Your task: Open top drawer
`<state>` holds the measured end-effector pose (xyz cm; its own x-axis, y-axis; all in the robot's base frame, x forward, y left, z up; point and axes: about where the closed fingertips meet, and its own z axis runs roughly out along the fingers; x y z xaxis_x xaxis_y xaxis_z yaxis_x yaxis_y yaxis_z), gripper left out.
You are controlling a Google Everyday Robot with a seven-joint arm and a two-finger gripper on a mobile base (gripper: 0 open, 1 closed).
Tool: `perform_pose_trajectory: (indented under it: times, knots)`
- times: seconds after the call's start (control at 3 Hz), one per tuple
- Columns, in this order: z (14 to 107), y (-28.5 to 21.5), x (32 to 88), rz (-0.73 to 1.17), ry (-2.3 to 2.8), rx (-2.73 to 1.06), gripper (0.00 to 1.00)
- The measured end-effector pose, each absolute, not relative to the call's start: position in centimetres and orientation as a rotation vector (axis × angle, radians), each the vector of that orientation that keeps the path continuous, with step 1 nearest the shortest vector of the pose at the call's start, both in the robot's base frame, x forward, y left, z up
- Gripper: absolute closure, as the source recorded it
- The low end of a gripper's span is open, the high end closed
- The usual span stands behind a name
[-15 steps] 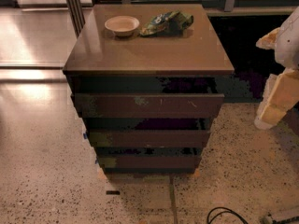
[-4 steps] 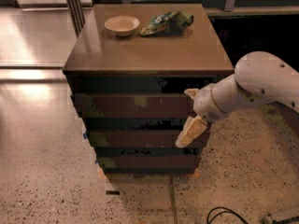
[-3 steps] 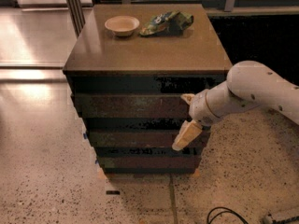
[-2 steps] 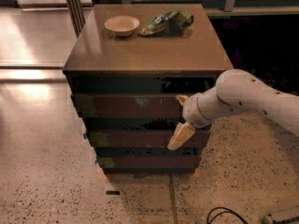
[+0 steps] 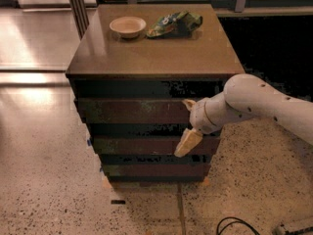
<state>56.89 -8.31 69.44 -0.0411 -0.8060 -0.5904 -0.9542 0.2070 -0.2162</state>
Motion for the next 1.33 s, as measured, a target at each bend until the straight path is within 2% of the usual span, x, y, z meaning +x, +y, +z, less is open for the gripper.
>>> perform_pose_trajectory:
  times: [0.67,1.33]
  knots:
    - [67.8,-7.3,61.3,0.158,1.799,-1.631,0.00]
    - [66.9,-7.4,62.5,0.151,1.816,-1.620,0.00]
